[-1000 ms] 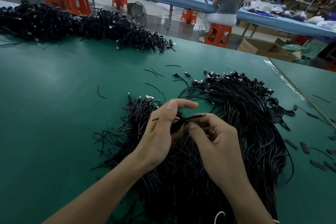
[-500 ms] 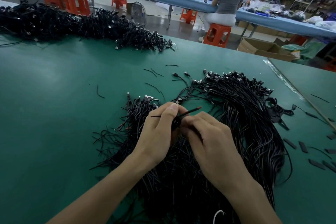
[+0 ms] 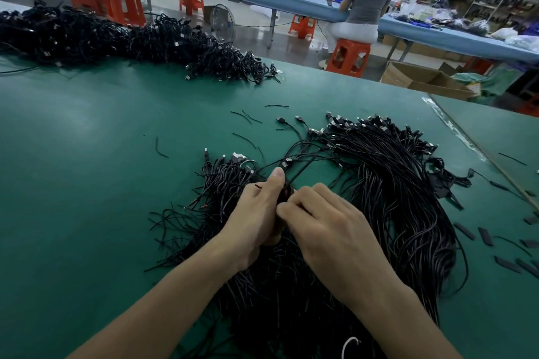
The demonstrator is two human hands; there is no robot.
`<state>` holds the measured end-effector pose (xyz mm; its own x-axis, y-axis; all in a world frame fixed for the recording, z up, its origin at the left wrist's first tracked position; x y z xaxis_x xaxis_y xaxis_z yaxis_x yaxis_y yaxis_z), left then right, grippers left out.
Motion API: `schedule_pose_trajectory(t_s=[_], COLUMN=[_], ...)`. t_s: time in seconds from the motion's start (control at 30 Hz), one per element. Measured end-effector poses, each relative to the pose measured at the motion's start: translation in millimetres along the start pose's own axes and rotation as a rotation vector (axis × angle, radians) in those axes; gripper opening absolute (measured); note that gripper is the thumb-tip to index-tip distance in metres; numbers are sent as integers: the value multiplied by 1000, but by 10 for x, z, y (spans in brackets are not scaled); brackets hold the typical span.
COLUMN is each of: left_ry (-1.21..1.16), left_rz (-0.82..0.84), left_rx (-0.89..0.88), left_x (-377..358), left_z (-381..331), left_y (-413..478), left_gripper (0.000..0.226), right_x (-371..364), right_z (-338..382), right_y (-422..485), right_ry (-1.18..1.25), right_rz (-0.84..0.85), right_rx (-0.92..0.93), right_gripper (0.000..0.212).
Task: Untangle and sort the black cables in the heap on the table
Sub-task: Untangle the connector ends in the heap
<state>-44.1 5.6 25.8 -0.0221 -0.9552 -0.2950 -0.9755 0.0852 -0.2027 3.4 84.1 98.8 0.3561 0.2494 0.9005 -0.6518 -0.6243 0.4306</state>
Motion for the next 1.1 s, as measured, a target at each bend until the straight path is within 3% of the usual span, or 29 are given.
schedule_pose_trajectory(t_s=[0.23,0.33,0.47,0.57,0.67,0.8,0.93,1.1], left_ry=[163,198,38,-169,-121,123,246,256], left_rz=[224,269,365,485,615,697,711,724], left_rx=[305,378,434,444,360,216,236,311], left_x=[-71,-87,-132,-202,-216,-235,-250,-229], left_z=[233,314,360,319,247,194,229,326], left_y=[-80,-103,-131,-147,-214,-269,-285,-292], left_gripper=[54,58,50,37,20,34,35,37], right_x=[144,141,96,40,1,8,77,87], right_z=[30,-20,-108,-220,-296,-310,-190,-123], right_y=[38,61,36,5,-20,-22,6,4], right_ry=[21,113,265,372,468,479,334,336], right_rz=[-45,5,31,44,76,126,124,150], right_rx=[185,132,-11,-98,-143,-109,8,66], right_gripper=[4,9,8,7,6,4,8,4])
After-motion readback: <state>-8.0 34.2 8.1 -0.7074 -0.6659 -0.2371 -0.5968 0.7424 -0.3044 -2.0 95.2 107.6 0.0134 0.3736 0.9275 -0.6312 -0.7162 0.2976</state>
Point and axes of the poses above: each hand's wrist, its own y-axis towards the middle knuckle, its own x-axis out of the back of the hand, z = x × y, the point moved 8 cm from there along y, towards the middle knuckle, and after that the axes turned 2 degrees about -y, right-handed, at the moved point
